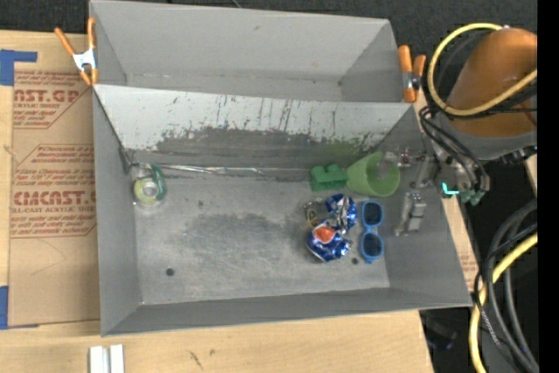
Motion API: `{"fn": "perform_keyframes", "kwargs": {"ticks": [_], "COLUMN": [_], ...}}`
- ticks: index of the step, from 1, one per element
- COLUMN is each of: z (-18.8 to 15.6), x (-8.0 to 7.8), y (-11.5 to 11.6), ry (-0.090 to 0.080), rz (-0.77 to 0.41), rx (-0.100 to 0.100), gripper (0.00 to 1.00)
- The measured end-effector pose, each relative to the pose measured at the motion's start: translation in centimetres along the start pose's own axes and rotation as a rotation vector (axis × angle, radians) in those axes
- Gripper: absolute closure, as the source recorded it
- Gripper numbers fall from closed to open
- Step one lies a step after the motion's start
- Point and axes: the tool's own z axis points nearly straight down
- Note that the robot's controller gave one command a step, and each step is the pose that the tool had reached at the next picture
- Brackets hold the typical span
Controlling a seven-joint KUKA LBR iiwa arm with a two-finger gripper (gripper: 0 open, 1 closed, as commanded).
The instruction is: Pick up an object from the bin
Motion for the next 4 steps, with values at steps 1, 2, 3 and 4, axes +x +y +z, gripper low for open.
{"fn": "perform_keyframes", "kwargs": {"ticks": [1,2,3,4], "z": [11.9,8.6,7.9,11.5], "x": [1.5,-0.6,-2.9,-4.7], "y": [4.7,7.9,8.6,8.9], "ry": [-0.004,-0.006,-0.005,-0.008], "rz": [0.344,0.492,0.559,0.850], "rx": [-0.001,-0.002,-0.001,0.001], "gripper": [0.00,0.00,0.00,0.00]}}
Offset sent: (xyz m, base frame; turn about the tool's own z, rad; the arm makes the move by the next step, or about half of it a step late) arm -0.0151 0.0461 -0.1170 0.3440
